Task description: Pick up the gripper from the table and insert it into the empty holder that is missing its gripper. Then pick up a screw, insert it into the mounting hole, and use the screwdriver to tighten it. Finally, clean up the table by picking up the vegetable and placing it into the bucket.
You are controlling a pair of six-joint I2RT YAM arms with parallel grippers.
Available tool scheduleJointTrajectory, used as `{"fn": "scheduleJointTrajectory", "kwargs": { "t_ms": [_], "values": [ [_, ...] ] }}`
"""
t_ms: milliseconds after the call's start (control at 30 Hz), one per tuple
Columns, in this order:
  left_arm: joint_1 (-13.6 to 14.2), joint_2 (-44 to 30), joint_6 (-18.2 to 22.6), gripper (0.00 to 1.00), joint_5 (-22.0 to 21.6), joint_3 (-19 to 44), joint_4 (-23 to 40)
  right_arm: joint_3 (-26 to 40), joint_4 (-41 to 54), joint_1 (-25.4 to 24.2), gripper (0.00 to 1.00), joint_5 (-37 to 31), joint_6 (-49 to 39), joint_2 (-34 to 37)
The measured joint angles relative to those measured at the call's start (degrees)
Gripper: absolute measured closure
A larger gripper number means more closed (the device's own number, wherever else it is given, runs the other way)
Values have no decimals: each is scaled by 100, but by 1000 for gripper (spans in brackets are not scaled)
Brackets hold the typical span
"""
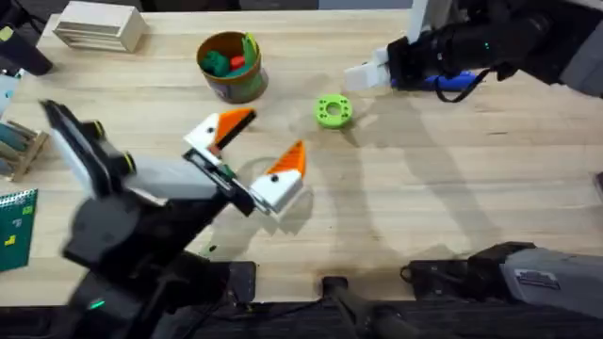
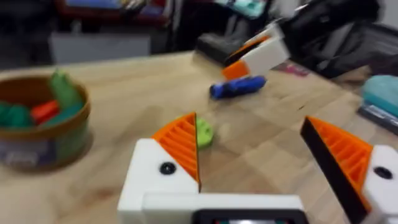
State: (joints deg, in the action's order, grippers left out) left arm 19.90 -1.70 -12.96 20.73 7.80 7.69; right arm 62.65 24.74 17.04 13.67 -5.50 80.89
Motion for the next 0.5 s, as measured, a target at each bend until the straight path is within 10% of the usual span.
{"fn": "scheduleJointTrajectory", "kwargs": {
  "t_ms": [267, 500],
  "values": [
    [0, -1947, -378, 15, -2049, 2741, 3782, 0, -226, 0, 33, 16, 2, -1],
    [-173, -3930, -1007, 14, -3313, 3911, 4665, 0, -215, 0, 33, 20, 2, 1]
  ]
}}
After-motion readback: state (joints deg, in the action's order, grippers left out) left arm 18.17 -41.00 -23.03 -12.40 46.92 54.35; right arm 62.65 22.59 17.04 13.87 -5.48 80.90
